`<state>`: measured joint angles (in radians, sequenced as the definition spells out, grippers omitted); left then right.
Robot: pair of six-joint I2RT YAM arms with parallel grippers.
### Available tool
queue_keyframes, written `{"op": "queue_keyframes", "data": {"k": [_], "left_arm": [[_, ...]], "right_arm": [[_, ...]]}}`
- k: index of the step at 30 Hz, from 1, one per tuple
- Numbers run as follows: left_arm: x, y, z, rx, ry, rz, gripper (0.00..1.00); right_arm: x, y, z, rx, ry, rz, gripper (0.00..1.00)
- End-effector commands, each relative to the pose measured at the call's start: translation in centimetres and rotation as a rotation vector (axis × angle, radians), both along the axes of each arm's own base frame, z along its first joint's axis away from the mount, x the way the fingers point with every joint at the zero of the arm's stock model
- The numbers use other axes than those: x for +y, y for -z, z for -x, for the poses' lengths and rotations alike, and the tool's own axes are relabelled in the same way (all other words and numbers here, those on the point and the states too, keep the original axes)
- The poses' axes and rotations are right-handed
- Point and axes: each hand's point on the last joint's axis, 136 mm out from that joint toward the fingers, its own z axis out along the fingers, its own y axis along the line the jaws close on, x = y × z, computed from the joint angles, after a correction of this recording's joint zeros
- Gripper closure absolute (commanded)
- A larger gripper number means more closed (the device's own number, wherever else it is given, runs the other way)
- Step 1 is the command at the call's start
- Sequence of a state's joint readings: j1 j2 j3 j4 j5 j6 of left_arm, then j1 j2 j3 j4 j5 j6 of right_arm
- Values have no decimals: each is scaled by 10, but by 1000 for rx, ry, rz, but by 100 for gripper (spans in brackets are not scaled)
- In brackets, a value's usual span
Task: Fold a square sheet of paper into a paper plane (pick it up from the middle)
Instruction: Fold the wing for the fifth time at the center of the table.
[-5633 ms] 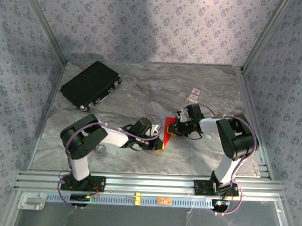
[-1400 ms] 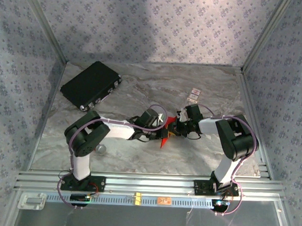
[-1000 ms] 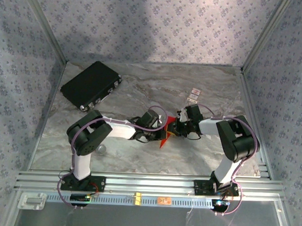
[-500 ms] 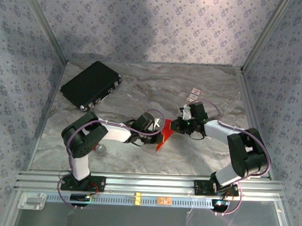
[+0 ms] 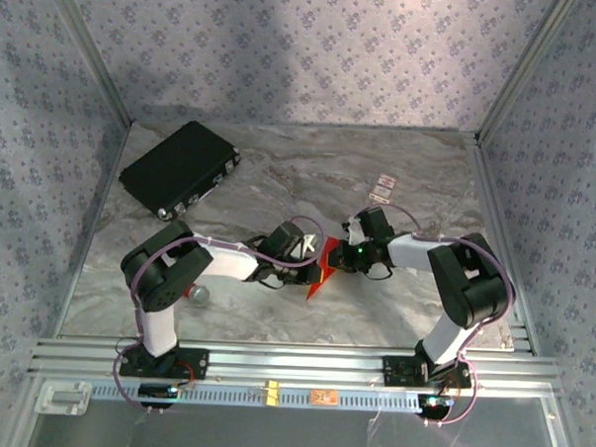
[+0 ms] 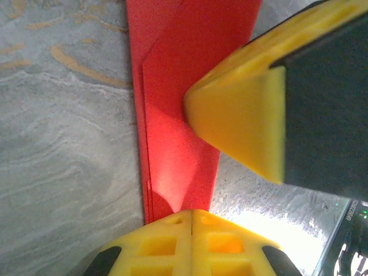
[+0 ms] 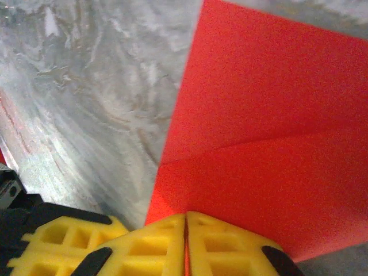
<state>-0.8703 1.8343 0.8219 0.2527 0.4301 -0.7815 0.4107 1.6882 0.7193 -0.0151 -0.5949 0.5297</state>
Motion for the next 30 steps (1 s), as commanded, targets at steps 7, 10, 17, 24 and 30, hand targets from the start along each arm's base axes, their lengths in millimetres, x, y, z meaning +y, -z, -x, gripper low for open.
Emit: {"op": "queue_keyframes", "data": {"k": [7, 10, 17, 24, 30], "left_arm": [[59, 65, 35, 160, -36, -249, 100], [59, 67, 36, 167, -30, -249, 100], [59, 67, 37, 169, -24, -253, 100], [60, 68, 37, 171, -26, -256, 100], [60, 67, 37, 170, -26, -255, 100]], "right_arm": [[-31, 15, -29, 0, 104, 5, 89], [-38, 15, -37, 2, 127, 7, 88], [-63, 17, -55, 7, 220, 65, 88], [-84, 18, -69, 0, 312, 107, 89], [-93, 10, -76, -36, 344, 143, 89]]}}
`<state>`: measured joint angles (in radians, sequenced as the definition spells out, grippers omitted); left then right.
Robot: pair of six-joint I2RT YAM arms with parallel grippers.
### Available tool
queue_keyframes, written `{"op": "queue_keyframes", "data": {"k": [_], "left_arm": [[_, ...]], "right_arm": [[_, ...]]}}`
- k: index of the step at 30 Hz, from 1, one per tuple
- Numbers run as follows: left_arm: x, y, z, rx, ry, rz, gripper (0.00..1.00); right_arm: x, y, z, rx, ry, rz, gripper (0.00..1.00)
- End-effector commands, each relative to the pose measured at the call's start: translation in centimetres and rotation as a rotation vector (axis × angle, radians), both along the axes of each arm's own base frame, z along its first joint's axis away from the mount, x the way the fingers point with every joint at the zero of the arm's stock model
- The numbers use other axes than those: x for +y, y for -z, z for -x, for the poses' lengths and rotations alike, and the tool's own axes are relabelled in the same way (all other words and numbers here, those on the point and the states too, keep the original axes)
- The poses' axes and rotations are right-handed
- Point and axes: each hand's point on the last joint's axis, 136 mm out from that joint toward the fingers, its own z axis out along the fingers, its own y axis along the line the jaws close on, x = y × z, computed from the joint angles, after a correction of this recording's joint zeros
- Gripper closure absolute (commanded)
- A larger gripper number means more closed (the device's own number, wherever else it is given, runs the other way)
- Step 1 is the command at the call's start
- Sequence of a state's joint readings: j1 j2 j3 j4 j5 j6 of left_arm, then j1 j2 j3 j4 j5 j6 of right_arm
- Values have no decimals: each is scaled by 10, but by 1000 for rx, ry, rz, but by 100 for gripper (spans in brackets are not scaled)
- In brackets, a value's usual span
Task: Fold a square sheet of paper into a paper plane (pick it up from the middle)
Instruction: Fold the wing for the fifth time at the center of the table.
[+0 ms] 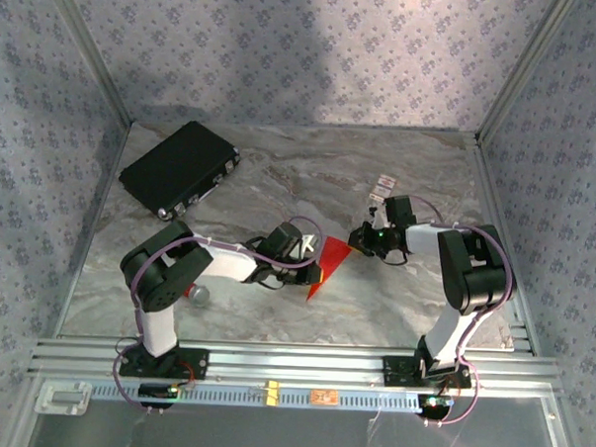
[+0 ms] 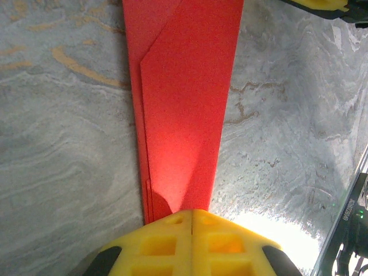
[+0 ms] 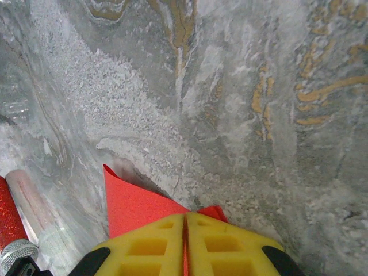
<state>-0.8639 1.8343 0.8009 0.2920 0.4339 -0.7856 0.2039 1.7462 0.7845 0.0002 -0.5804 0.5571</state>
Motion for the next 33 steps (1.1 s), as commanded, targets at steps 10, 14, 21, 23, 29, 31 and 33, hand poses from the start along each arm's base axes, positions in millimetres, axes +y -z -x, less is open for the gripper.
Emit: {"op": "queue_keyframes", "data": {"k": [10, 14, 21, 23, 29, 31, 33], "left_arm": [[56, 64, 37, 177, -19, -262, 100], [55, 63, 37, 179, -21, -256, 100], [49, 55, 34, 169, -22, -230, 100], [42, 45, 31, 156, -18, -199, 100], [25, 0, 9, 68, -47, -133, 93], [20, -16, 0, 29, -64, -112, 91], [11, -30, -8, 4, -67, -80, 89]], "right_arm": [[-23, -31, -10, -128, 57, 119, 88], [1, -30, 7, -116, -8, 43, 87], [16, -2, 27, -46, -38, 16, 89], [6, 14, 31, 6, -15, 85, 91], [-10, 37, 45, 88, -5, 178, 96], [-11, 38, 46, 93, -5, 185, 96], [-11, 38, 47, 94, -5, 187, 96]]}}
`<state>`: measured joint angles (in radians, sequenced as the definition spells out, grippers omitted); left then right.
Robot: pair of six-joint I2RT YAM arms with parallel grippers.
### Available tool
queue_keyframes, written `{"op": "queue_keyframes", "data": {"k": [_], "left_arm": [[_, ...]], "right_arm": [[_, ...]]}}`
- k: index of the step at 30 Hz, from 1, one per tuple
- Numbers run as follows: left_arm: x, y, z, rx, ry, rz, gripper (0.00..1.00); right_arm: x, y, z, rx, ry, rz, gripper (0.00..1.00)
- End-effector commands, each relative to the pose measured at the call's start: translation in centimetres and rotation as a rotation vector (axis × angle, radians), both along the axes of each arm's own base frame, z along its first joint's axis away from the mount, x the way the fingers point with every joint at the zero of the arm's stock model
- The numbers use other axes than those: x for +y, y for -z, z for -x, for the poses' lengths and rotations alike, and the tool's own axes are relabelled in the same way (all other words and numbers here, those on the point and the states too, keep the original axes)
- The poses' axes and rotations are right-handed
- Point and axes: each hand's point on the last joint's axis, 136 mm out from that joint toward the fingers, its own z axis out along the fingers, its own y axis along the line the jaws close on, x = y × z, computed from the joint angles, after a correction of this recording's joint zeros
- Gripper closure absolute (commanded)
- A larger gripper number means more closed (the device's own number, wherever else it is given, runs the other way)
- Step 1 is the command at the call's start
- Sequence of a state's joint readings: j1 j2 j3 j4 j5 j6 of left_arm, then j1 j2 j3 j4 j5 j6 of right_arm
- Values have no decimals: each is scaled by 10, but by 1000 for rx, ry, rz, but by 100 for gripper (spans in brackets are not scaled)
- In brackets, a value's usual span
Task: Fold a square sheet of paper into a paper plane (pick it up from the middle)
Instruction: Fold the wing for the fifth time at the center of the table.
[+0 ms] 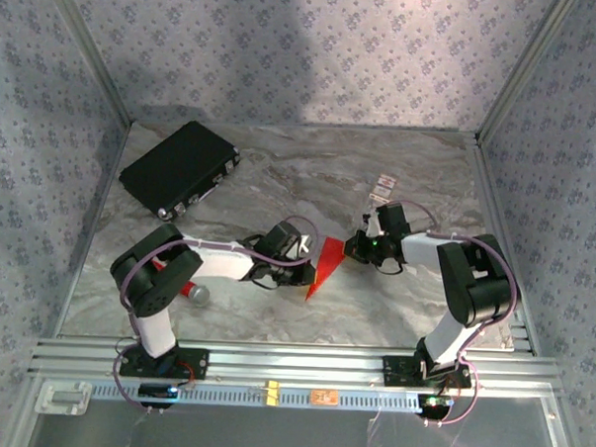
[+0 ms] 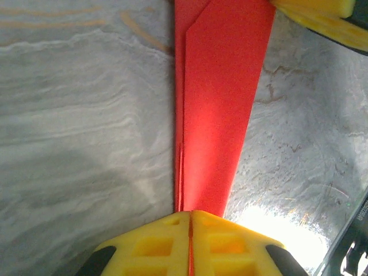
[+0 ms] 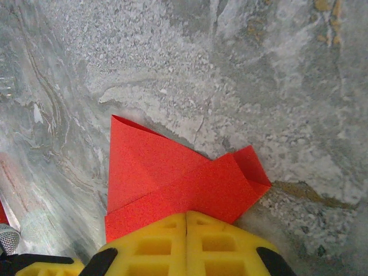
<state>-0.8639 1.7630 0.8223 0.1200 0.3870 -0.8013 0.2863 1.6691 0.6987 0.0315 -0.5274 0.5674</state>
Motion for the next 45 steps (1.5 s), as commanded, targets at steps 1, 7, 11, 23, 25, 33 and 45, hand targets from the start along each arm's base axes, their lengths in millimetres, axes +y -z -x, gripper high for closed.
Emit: {"op": "queue_keyframes", "data": {"k": [1, 7, 11, 23, 25, 33, 45], "left_arm": [[-12, -31, -14, -42, -15, 22, 89], [-50, -39, -14, -27, 62, 80, 89], [-59, -22, -11, 5, 85, 50, 89], [-23, 28, 19, 81, 70, -88, 89], [-22, 27, 22, 82, 71, -87, 89], [-12, 20, 31, 62, 88, -114, 87], [14, 13, 52, 42, 111, -158, 89]], "right_arm": [[-27, 37, 20, 115, 47, 153, 96], [-27, 38, 22, 121, 47, 154, 96], [-28, 39, 23, 123, 48, 156, 96], [-31, 43, 27, 134, 47, 162, 97], [-32, 43, 26, 133, 48, 164, 97], [-33, 43, 25, 136, 55, 164, 97], [-29, 37, 20, 117, 48, 138, 96]]}}
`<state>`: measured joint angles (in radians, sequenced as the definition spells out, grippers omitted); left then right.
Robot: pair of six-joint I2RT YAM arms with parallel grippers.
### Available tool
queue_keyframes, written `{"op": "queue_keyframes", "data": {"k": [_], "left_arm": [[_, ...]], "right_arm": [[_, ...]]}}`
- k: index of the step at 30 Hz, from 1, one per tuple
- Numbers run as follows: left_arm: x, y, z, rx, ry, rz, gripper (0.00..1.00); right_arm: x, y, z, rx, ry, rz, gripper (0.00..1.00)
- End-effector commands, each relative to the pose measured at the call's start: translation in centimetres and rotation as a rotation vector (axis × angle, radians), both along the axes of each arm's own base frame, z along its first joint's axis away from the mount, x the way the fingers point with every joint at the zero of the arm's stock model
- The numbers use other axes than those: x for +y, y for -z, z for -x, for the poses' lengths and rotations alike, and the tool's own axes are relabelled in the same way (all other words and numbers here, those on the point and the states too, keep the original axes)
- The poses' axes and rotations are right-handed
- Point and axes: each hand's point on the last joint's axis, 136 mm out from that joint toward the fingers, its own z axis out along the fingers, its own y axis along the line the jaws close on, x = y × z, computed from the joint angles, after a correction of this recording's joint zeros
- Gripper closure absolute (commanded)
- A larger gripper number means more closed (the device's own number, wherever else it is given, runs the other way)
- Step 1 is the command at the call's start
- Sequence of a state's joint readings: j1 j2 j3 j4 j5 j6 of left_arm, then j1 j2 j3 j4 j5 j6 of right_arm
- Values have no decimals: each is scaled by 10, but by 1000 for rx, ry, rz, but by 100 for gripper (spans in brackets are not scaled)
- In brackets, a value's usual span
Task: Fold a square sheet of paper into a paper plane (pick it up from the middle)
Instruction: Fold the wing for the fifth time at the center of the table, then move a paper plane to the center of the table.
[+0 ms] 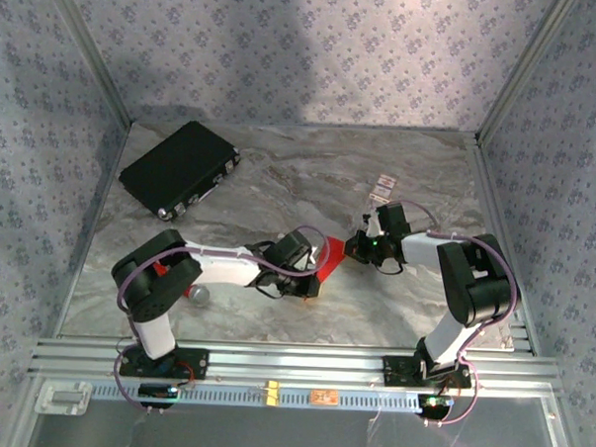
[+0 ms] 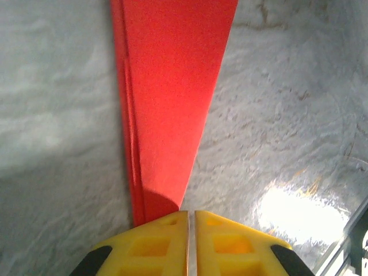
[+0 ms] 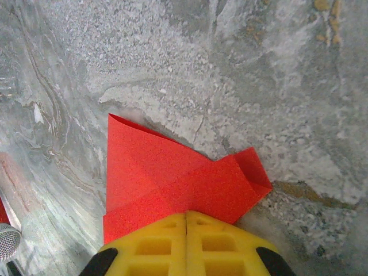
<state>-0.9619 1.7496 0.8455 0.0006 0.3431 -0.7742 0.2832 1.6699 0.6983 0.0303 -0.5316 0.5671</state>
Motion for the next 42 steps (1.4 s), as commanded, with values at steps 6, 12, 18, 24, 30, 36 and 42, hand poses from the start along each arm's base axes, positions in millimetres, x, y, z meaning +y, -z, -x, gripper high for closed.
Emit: {"op": "queue_keyframes", "data": {"k": [6, 12, 18, 24, 30, 36, 42], "left_arm": [[9, -33, 4, -43, -12, 30, 90], [22, -43, -19, -73, -108, 64, 90], [37, -37, -38, -37, -206, 100, 90], [35, -39, -58, -40, -231, 109, 86], [30, -36, -68, -14, -231, 129, 81], [17, -33, -68, 20, -185, 165, 78], [10, -26, -66, 48, -153, 163, 76]], "right_arm": [[-18, 23, 14, 63, 3, 100, 95], [-8, 13, 13, 39, -57, 76, 94], [-2, 10, 13, 15, -79, 54, 93], [9, -5, 13, -37, -114, -7, 90], [10, -28, 16, -126, -140, -15, 81], [3, -34, 26, -130, -113, -6, 76], [3, -27, 41, -83, -88, -23, 76]]}}
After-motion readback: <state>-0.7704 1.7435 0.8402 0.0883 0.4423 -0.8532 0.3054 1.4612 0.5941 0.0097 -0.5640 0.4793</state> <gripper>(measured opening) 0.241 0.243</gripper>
